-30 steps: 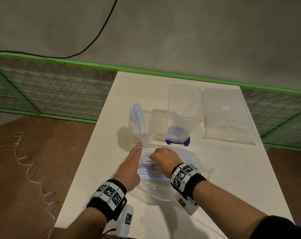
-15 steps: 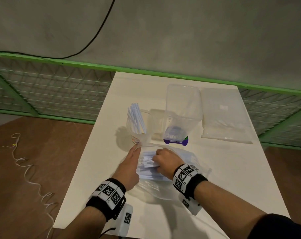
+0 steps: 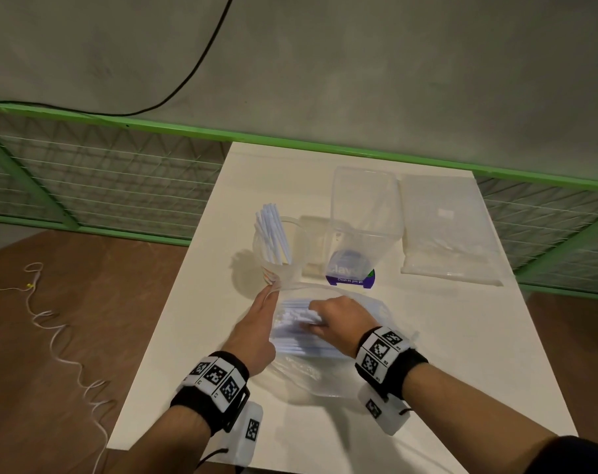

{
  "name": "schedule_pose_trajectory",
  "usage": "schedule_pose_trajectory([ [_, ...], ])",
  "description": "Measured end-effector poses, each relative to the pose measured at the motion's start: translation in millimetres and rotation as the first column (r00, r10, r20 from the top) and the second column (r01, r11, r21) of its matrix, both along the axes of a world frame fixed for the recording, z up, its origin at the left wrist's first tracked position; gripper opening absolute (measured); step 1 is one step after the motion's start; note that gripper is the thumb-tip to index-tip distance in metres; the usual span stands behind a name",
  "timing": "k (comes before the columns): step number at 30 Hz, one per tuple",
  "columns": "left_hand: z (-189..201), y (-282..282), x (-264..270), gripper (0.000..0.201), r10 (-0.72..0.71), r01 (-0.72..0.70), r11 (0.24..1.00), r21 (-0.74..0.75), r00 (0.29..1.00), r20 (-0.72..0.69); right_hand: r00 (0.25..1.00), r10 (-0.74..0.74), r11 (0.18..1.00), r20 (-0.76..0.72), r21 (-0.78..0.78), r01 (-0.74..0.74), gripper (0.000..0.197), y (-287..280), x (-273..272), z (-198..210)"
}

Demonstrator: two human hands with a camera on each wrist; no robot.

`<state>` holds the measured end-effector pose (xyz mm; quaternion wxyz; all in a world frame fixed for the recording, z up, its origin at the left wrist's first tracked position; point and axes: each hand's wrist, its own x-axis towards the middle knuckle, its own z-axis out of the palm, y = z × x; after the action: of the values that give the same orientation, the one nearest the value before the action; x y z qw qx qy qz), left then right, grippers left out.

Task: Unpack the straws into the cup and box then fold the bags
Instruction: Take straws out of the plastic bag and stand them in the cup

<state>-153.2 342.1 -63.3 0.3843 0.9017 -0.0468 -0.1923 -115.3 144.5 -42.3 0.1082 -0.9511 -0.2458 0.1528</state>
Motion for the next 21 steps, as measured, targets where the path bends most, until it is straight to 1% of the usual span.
schedule_pose_trajectory([
  [2, 0, 1, 0, 0.107, 0.002, -0.002, 1.0, -0.002, 1.0, 0.002, 0.997, -0.05, 0.987, 0.067, 0.158, 0.039, 0.035, -2, -4, 17],
  [4, 1, 2, 0, 0.107, -0.001, 0.001, 1.0, 0.0, 1.0, 0.013, 0.985, -0.138, 0.926, 0.099, 0.365, 0.093, 0.036, -3, -8, 38],
  [5, 1, 2, 0, 0.106, -0.003, 0.002, 1.0, 0.004, 1.0, 0.017, 0.975, -0.21, 0.861, 0.07, 0.487, 0.15, 0.036, -3, -9, 51],
  [6, 1, 1, 0, 0.105, -0.004, 0.004, 1.0, 0.009, 1.0, 0.02, 0.958, -0.285, 0.761, 0.012, 0.611, 0.219, 0.036, -3, -9, 64],
  [8, 1, 1, 0, 0.105, -0.003, 0.003, 1.0, 0.007, 1.0, 0.02, 0.915, -0.378, 0.517, -0.143, 0.787, 0.336, 0.037, 1, -7, 83],
  [9, 1, 0, 0, 0.105, -0.003, 0.003, 1.0, 0.004, 1.0, 0.02, 0.902, -0.389, 0.415, -0.186, 0.839, 0.352, 0.038, 3, -7, 90],
  [10, 2, 0, 0, 0.105, -0.005, 0.004, 1.0, 0.006, 1.0, 0.021, 0.893, -0.394, 0.35, -0.217, 0.863, 0.365, 0.038, 5, -5, 91],
  [11, 3, 0, 0, 0.105, -0.006, 0.006, 1.0, 0.01, 1.0, 0.02, 0.881, -0.394, 0.304, -0.263, 0.867, 0.394, 0.036, 7, -3, 87],
  [12, 4, -1, 0, 0.105, -0.005, 0.005, 1.0, 0.016, 1.0, 0.017, 0.864, -0.391, 0.281, -0.316, 0.853, 0.439, 0.035, 8, -3, 81],
  [13, 5, -1, 0, 0.104, -0.002, 0.002, 1.0, 0.02, 1.0, 0.014, 0.849, -0.391, 0.294, -0.355, 0.827, 0.48, 0.033, 8, -2, 70],
  [16, 7, -1, 0, 0.104, 0.008, -0.008, 1.0, 0.011, 1.0, 0.006, 0.815, -0.41, 0.423, -0.41, 0.706, 0.568, 0.028, 6, -4, 43],
  [19, 5, -1, 0, 0.105, 0.018, -0.018, 1.0, 0.001, 1.0, -0.003, 0.82, -0.45, 0.53, -0.352, 0.634, 0.563, 0.025, 2, -5, 39],
  [21, 5, -1, 0, 0.104, 0.017, -0.017, 1.0, 0.011, 1.0, 0.0, 0.845, -0.445, 0.606, -0.296, 0.595, 0.528, 0.023, 0, -1, 42],
])
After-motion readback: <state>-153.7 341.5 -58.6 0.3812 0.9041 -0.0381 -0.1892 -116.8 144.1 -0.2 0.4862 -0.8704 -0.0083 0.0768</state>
